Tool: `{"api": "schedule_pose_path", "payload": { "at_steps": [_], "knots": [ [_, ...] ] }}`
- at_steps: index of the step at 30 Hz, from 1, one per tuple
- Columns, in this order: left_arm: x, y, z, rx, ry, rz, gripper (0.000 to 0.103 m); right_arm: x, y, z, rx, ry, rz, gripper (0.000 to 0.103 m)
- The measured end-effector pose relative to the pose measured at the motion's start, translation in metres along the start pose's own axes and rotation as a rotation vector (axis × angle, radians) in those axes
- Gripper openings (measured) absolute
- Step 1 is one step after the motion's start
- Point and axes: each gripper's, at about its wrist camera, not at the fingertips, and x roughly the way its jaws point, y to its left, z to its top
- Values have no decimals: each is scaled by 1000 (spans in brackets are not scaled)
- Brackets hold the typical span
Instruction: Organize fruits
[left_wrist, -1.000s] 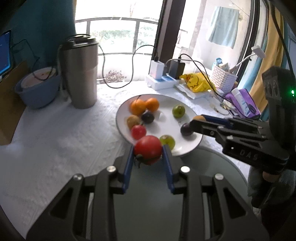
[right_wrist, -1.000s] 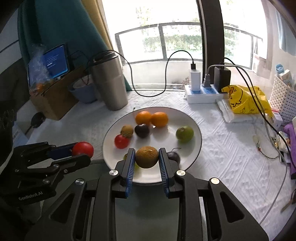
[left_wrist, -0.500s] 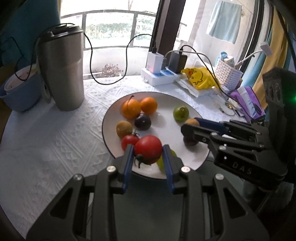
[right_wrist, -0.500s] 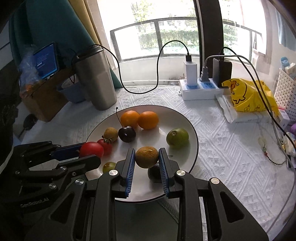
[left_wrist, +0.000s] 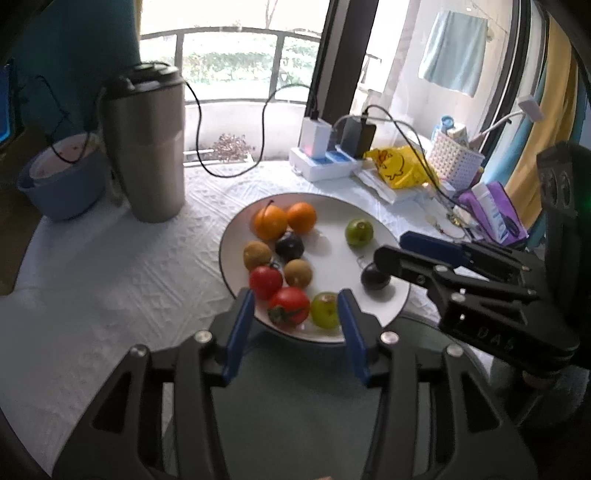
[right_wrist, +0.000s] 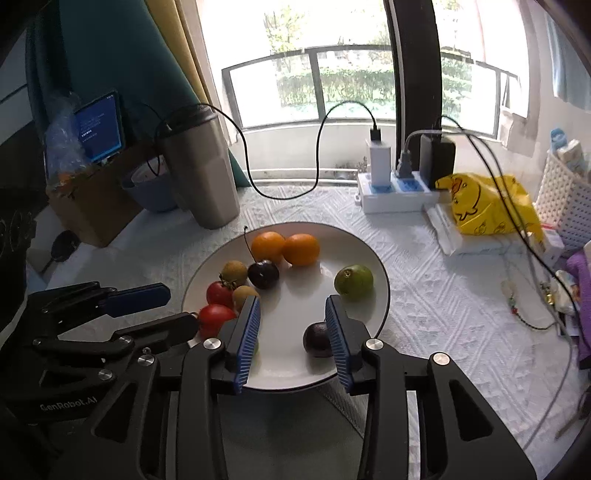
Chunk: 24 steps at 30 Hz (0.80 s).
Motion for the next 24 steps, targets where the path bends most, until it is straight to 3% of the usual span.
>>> {"api": "schedule_pose_path", "payload": {
  "at_steps": [3,11,14,20,22,24],
  "knots": [
    [-14,2,-2,-25,-24,-6,72,-12,4,-1,-6,-14,-7,39],
    [-53,4,-15,-53,-80,21,82,-42,19,-9,-12,-33,-36,39],
    [-64,6,-25,-61,-105,35,95,-51,28,-15,-24,-27,-47,39],
    [-77,11,-49,-89,-105,51,97,-69,45,-32,-38,-23,-61,40],
    [-84,11,-57,-86,-113,60,97,-76,50,-36,-42,-29,-72,47],
    [-91,11,-64,-81,-124,71,97,-82,53,-40,-39,-37,-80,64]
  ]
}}
